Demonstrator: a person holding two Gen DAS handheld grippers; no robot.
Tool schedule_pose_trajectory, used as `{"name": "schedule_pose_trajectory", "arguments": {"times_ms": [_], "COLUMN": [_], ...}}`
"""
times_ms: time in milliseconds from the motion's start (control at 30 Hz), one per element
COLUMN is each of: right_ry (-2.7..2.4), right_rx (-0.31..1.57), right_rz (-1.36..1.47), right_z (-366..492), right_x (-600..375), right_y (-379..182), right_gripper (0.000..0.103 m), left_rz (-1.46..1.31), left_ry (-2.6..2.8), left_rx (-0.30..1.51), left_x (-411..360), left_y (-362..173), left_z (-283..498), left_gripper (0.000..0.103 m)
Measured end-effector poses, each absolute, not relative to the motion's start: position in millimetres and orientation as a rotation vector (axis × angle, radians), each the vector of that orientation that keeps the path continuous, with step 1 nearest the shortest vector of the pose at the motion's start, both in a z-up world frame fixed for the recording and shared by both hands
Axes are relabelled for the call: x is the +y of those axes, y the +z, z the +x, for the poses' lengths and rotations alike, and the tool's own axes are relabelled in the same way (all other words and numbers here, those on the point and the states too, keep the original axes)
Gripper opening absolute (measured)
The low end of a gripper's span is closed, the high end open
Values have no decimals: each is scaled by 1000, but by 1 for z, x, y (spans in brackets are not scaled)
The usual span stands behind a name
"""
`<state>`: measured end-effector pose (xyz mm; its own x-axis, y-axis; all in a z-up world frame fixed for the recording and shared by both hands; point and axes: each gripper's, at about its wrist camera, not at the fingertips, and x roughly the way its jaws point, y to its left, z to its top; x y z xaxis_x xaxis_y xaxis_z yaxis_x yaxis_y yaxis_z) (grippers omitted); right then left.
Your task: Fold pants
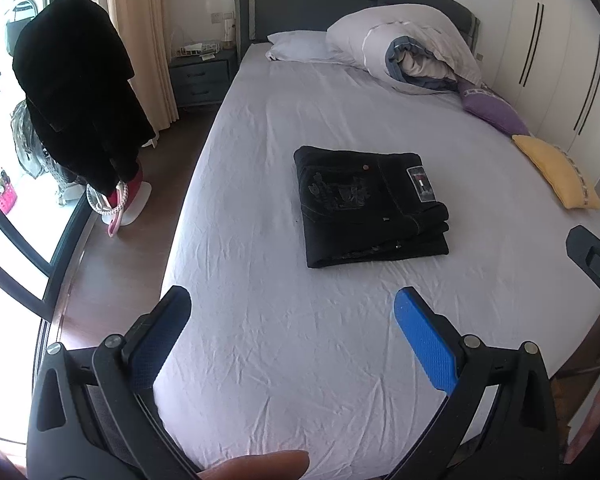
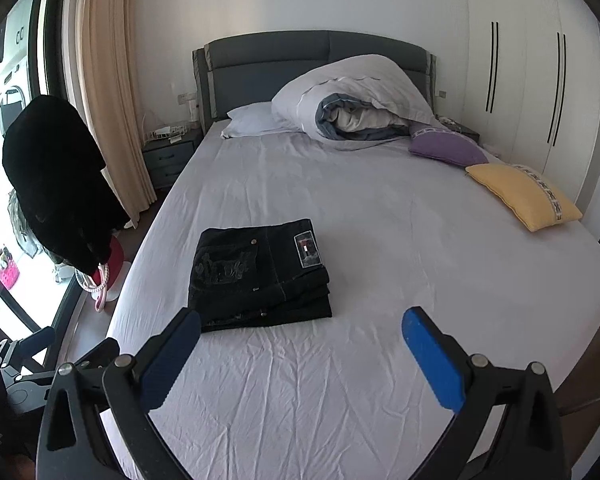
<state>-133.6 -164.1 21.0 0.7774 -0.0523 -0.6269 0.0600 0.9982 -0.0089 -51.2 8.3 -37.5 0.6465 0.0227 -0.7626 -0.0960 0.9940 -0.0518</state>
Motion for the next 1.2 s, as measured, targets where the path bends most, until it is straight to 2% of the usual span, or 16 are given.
{"name": "schedule_pose_trajectory", "arguments": {"times_ms": [1200], "right_ry": [-45], "right_rx": [735], "right_rz": [-9], "right_z": [-129], "right_x": [-156], "right_y": [7], "right_gripper": [103], "left_rz": [-96], "left_ry": [56], "left_rx": [884], "left_x": [11], "left_y": [-40], "left_z": [-49], "left_gripper": [103]}}
